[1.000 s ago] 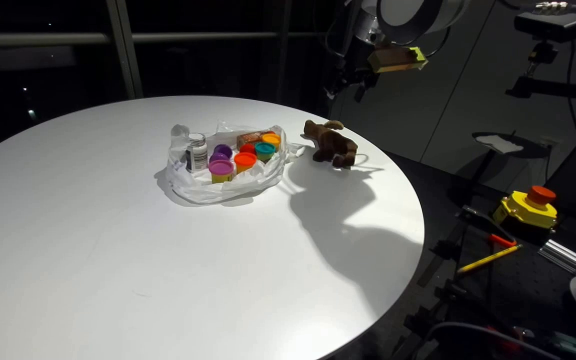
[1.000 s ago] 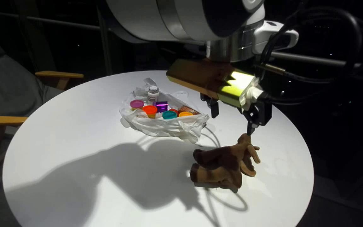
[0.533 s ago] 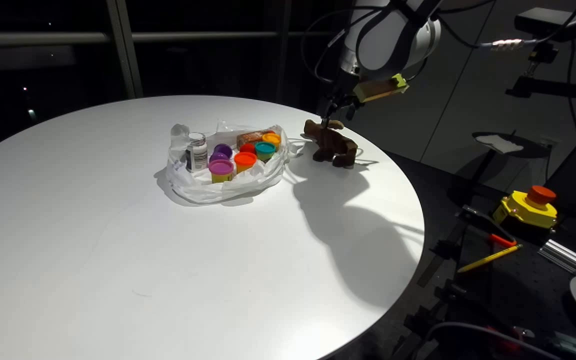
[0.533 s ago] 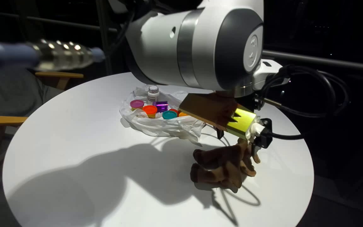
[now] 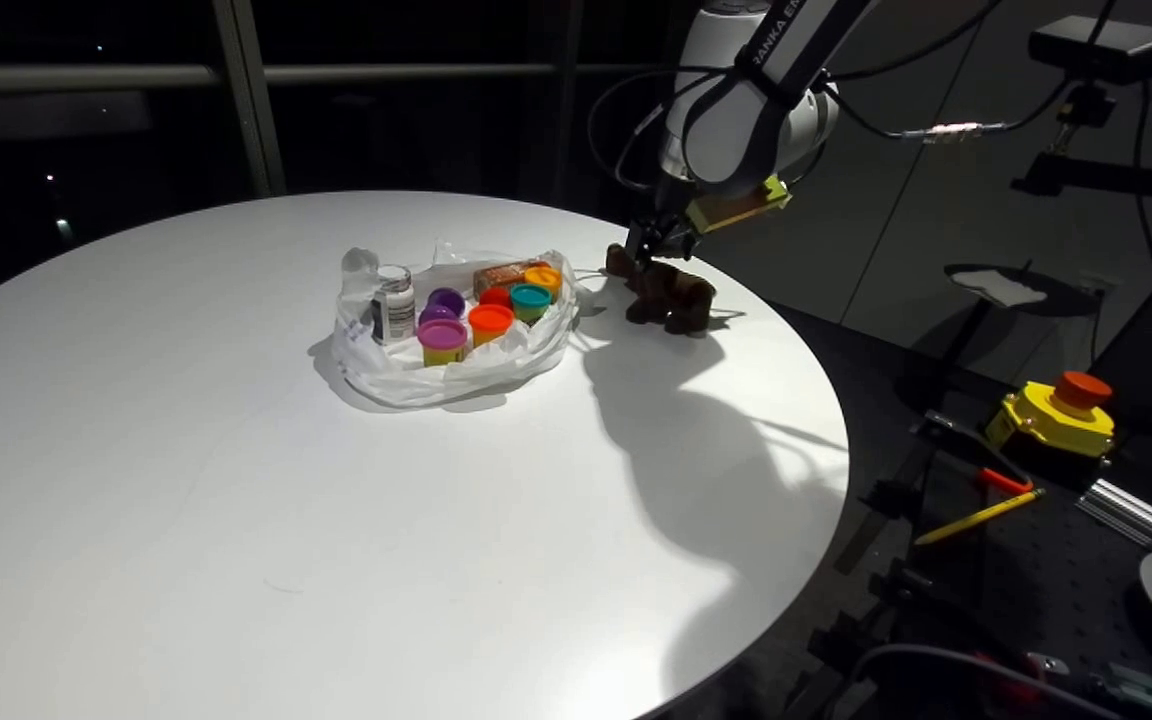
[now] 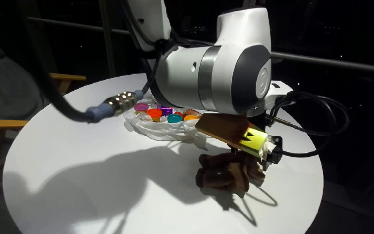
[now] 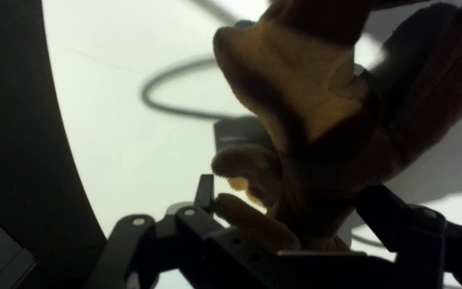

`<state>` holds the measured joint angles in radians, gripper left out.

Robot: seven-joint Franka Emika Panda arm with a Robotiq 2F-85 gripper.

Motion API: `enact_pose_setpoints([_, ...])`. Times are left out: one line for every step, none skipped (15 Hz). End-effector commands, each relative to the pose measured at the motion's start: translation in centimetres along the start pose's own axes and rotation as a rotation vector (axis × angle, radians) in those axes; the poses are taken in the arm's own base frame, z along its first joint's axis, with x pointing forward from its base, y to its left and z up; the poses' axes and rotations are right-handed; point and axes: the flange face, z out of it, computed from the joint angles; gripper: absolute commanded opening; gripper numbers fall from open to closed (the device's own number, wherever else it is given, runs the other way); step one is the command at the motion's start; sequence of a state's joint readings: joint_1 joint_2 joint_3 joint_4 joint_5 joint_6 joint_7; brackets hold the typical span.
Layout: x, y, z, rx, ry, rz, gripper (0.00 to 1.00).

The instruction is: Pick up the objects from the table and put them in the plastic bag.

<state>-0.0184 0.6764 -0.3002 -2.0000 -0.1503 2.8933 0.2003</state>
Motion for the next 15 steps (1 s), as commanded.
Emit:
enact_pose_setpoints([0.4,0.0,0.2,0.026,-0.057,0.013,0.61])
enact_pose_setpoints([0.4,0.3,0.4,0.025,-0.076,0.027,0.54])
enact_pose_setpoints([0.4,0.5,0.6,0.025,-0.096,0.039,0.44])
enact_pose_setpoints([0.3,0.7,0.7,0.027,-0.113,0.053,0.37])
enact_pose_setpoints([0.3,1.0,0.7,0.028,-0.123,0.067,0.31])
enact_pose_setpoints([0.4,1.3,0.7,0.030,-0.129,0.086,0.22])
enact_pose_setpoints([0.4,1.7,0.4,0.034,-0.128,0.103,0.16])
enact_pose_setpoints([0.7,2.2,-0.4,0.032,-0.114,0.129,0.09])
enact_pose_setpoints([1.0,2.7,-1.7,0.034,-0.092,0.150,0.05])
enact_pose_setpoints([1.2,3.0,-3.6,0.037,-0.066,0.174,0.04])
enact_pose_setpoints([1.4,3.3,-5.3,0.044,-0.043,0.190,0.07])
enact_pose_setpoints([1.4,3.3,-7.6,0.056,-0.013,0.200,0.07])
enact_pose_setpoints([1.6,2.7,-9.3,0.073,0.020,0.191,0.05])
enact_pose_setpoints([1.7,2.2,-11.1,0.092,0.052,0.170,0.07])
enact_pose_setpoints([1.7,1.2,-13.1,0.111,0.083,0.132,0.06])
